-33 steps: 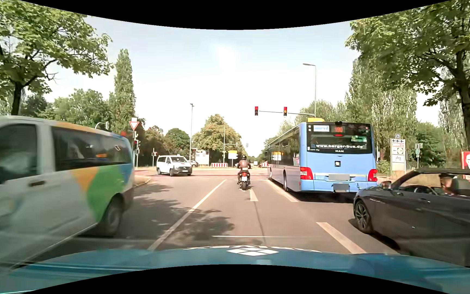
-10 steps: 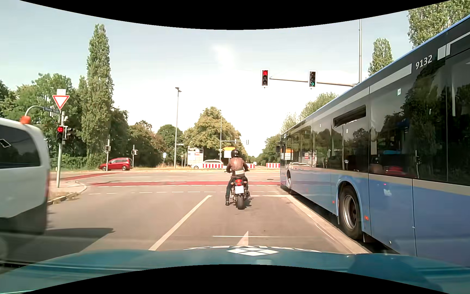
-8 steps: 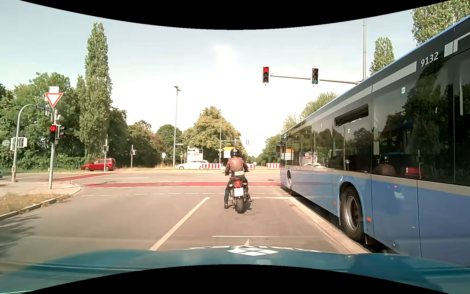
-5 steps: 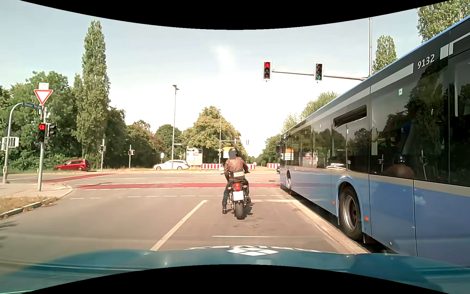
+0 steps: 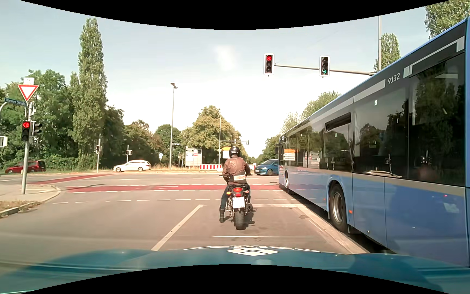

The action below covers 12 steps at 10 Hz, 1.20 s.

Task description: Follow the waypoints while adhering to traffic rules and regulations

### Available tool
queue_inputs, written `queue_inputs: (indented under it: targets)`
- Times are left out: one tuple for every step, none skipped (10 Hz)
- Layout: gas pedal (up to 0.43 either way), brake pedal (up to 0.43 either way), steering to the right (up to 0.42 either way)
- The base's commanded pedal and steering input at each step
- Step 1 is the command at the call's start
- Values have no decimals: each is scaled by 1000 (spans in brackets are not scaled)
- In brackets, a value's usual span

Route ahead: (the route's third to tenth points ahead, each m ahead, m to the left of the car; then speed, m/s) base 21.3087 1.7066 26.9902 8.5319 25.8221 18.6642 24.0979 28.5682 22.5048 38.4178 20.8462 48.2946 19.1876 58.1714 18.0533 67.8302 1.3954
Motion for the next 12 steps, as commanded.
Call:
queue_inputs:
  targets:
    - [0,159,-2]
    - [0,159,-2]
    - [0,159,-2]
    - [0,159,-2]
    - [0,159,-2]
    - [0,159,-1]
    - [0,152,0]
    - [0,152,1]
    - [0,152,0]
    - [0,152,1]
    - [0,159,0]
    - [0,165,0]
